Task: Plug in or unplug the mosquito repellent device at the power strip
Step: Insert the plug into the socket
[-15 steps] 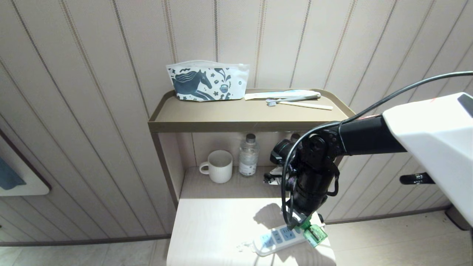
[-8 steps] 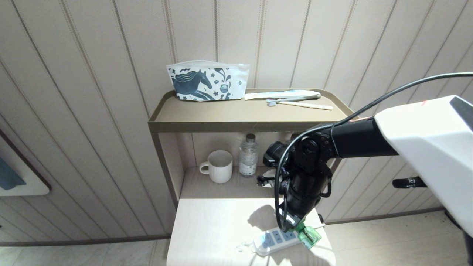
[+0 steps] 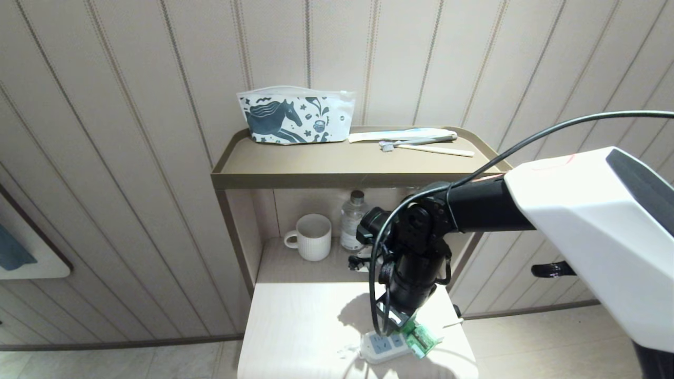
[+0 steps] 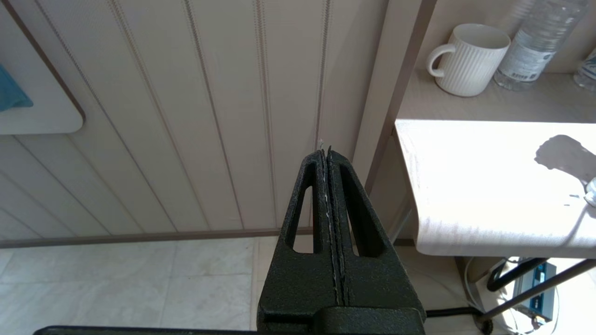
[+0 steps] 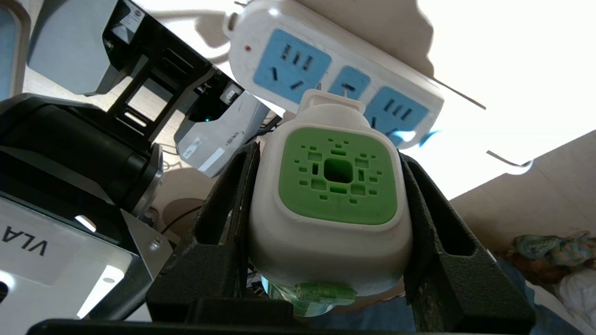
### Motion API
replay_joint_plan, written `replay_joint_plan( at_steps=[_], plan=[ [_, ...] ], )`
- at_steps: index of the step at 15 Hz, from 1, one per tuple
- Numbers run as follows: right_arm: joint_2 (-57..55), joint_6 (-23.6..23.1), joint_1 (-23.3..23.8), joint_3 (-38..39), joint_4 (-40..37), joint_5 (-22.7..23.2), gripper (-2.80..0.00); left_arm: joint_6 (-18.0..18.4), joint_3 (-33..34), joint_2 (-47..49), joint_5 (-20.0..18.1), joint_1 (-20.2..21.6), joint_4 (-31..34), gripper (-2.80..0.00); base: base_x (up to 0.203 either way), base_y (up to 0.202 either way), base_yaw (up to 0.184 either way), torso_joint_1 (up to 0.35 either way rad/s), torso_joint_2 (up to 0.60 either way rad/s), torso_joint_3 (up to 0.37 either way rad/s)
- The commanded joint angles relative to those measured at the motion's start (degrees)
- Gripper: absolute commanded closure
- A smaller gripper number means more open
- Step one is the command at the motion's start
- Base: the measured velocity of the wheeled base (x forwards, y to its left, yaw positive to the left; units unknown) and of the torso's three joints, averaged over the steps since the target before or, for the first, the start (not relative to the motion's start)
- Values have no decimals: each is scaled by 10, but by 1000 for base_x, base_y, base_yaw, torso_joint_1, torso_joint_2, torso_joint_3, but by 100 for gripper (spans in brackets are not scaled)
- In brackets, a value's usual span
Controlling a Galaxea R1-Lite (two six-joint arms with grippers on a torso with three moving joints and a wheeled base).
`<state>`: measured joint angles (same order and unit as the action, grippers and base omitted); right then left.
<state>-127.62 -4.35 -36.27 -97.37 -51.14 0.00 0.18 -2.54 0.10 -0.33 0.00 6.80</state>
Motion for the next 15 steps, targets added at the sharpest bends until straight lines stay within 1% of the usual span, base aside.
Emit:
replay_joint_plan(
  at_steps=[1, 7, 15],
  plan=[
    [-15, 3, -8, -13, -3, 0, 0, 0, 1, 0, 0, 0, 1, 0, 0, 0, 0, 0, 0, 0],
    [-32, 5, -23, -19, -3, 0, 0, 0, 0, 0, 0, 0, 1, 0, 0, 0, 0, 0, 0, 0],
    [-44, 0, -23, -23, -2, -1, 0, 0, 0, 0, 0, 0, 1, 0, 0, 0, 0, 0, 0, 0]
  ],
)
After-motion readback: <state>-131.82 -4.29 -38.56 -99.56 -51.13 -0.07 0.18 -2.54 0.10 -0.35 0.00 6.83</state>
